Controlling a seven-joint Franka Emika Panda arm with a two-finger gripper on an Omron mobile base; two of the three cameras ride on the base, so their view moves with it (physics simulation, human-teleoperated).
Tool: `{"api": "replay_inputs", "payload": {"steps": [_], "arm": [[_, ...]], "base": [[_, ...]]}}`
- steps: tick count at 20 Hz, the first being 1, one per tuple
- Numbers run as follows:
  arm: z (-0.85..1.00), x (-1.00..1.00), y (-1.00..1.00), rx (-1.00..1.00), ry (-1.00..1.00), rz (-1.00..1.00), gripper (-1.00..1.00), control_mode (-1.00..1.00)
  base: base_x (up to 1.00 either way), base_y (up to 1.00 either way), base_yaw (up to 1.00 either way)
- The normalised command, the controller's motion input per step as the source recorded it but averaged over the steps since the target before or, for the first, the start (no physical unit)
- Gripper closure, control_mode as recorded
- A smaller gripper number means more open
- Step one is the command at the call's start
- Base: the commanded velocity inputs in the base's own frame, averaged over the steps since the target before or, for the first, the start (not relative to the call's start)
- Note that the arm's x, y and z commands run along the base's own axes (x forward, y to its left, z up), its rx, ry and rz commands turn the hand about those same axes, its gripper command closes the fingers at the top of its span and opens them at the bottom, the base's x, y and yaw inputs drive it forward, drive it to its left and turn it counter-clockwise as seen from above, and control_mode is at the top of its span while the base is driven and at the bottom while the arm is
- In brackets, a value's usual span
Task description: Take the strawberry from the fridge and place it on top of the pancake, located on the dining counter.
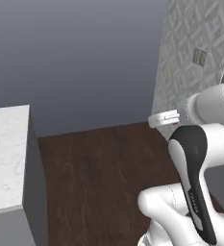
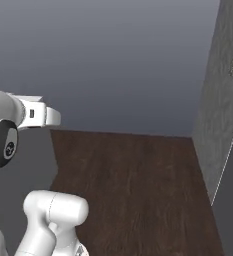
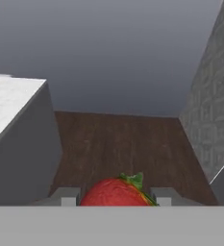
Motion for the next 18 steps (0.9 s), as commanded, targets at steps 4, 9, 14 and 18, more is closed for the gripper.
{"api": "replay_inputs", "payload": {"steps": [4,9,14,18], "arm": [[0.00,0.00,0.00,0.00,0.00,0.00,1.00,1.00],[0.00,0.00,0.00,0.00,0.00,0.00,1.00,1.00],[0.00,0.00,0.00,0.00,0.00,0.00,1.00,1.00],[0.00,0.00,0.00,0.00,0.00,0.00,1.00,1.00]], "base": [[1.00,-0.29,0.18],[1.00,-0.26,0.18],[1.00,-0.35,0.30],[0.98,-0.59,0.34]]}}
